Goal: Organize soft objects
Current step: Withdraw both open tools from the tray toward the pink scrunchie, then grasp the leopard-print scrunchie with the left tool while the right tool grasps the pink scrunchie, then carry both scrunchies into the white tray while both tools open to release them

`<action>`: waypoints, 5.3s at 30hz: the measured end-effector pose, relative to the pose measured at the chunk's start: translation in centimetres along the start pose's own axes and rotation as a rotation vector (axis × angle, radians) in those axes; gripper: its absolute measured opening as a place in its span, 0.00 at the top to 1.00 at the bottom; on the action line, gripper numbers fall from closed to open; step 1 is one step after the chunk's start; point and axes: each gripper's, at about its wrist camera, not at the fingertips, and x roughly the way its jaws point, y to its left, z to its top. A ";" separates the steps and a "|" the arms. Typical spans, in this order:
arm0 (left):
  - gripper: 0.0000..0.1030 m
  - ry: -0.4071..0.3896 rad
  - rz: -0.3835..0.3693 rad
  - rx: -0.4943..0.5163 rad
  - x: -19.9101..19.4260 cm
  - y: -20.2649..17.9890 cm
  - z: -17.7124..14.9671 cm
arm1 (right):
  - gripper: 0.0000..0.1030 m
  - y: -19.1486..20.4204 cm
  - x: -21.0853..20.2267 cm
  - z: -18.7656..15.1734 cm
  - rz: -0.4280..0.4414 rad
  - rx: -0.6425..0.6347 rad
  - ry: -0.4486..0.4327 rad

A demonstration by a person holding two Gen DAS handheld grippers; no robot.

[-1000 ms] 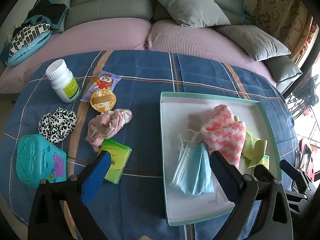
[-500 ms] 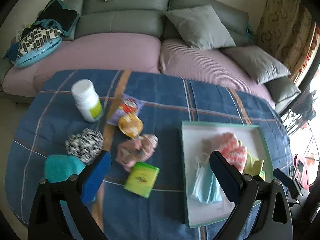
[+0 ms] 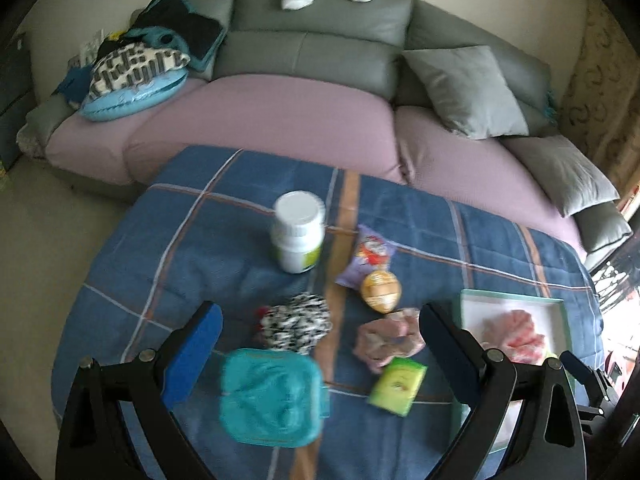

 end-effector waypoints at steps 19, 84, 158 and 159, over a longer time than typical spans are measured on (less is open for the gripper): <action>0.07 0.236 -0.049 -0.083 7.4 4.7 0.5 | 0.11 6.9 7.7 1.3 0.061 -0.072 0.142; 0.73 0.486 -0.066 -0.063 14.9 3.8 0.2 | 0.93 5.1 14.4 -1.2 0.203 0.000 0.301; 0.77 0.119 -0.342 0.246 4.3 -18.2 -1.7 | 0.94 -20.9 -2.0 -0.9 -0.136 0.475 -0.068; 0.77 0.129 -0.341 0.245 4.8 -18.4 -2.0 | 0.94 -21.3 -2.0 -1.1 -0.139 0.484 -0.064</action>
